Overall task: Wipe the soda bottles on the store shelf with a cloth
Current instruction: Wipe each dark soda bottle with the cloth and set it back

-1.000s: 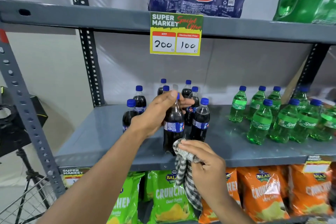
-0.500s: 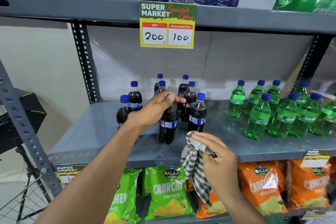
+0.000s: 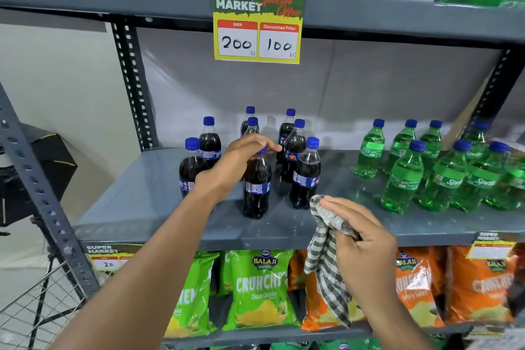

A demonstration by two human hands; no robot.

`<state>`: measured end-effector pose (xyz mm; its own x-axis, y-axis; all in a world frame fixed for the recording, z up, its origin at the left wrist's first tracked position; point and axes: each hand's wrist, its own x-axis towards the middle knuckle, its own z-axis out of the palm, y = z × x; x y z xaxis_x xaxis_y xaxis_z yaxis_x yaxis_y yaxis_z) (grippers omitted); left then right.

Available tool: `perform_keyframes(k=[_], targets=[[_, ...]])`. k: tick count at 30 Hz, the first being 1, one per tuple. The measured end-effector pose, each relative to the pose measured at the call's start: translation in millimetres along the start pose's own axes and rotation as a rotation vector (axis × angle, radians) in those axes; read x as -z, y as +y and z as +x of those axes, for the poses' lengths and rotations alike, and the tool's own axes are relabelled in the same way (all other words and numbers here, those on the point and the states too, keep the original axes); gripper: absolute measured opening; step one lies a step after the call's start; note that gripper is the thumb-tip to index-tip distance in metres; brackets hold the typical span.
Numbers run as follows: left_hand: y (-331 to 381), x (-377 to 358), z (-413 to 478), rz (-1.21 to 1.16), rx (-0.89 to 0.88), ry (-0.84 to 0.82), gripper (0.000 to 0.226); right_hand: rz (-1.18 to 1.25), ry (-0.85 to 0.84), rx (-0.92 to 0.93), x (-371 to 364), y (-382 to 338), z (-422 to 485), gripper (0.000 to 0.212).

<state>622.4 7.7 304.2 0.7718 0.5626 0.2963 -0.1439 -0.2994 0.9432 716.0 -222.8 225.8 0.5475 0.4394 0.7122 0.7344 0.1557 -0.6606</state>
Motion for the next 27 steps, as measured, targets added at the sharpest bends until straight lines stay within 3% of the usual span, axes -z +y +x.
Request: perform_keyframes(k=[3, 6, 9, 14, 18, 24, 27], targets=[[10, -12, -7, 0.051, -0.126, 0.211, 0.023, -0.007, -0.018, -0.067, 8, 4, -6, 0.075], [24, -37, -22, 0.247, -0.451, 0.501, 0.021, -0.02, 0.004, -0.079, 17, 4, -9, 0.078], [25, -78, -29, 0.334, -0.596, 0.384, 0.028, -0.056, 0.051, -0.071, 26, 4, -12, 0.08], [1, -104, -1, 0.408, -0.283, 0.215, 0.05, -0.035, 0.044, -0.061, 49, 11, -23, 0.083], [-15, -109, 23, 0.332, -0.018, 0.188, 0.054, -0.039, 0.026, -0.028, 77, 22, -23, 0.085], [-13, -103, 46, 0.255, 0.027, 0.151, 0.017, -0.021, -0.007, -0.047, 110, 42, -15, 0.081], [-10, -105, 48, 0.221, 0.005, 0.16, 0.017, -0.012, -0.051, -0.061, 118, 49, -15, 0.083]])
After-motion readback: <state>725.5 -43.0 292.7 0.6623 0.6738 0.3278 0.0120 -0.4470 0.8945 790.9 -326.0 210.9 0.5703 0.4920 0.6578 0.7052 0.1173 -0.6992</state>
